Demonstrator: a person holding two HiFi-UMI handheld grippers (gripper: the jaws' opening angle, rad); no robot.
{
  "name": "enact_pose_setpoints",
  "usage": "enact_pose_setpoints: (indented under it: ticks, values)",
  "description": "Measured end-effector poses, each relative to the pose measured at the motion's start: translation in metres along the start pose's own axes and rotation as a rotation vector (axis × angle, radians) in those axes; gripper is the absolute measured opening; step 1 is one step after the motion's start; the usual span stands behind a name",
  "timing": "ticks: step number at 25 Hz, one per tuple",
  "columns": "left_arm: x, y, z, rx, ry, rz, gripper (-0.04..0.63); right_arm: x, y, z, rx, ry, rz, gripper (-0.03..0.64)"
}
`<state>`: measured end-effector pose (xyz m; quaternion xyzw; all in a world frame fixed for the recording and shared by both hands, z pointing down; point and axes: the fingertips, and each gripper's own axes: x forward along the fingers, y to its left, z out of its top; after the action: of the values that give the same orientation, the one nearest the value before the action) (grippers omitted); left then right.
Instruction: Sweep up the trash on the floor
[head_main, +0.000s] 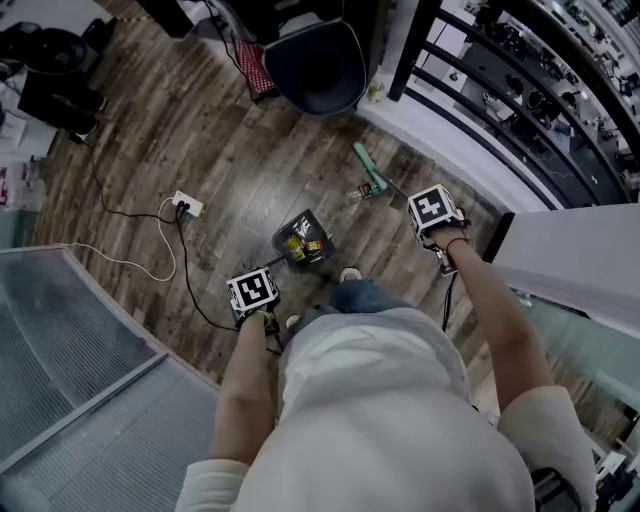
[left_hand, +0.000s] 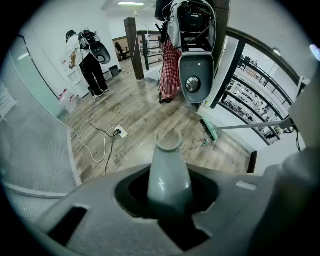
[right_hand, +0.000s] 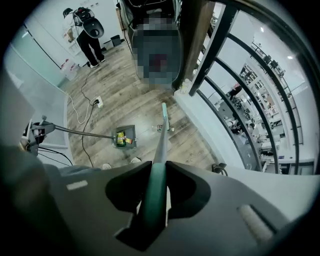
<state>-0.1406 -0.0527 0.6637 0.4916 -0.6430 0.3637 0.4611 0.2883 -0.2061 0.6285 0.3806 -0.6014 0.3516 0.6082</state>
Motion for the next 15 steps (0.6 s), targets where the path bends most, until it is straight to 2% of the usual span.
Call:
enact_pose_setpoints:
  ticks: [7,15]
  values:
    - [0.007,-0.005,0.016,0.001,0.011,0.005,0.094,0.016,-0.032,0.045,-0.059,0.029,-0.068,0.098]
    - [0.011,-0.001,0.027,-0.009,0.031,0.000,0.094,0.055,-0.044,0.066,-0.098,0.085,-0.120,0.098]
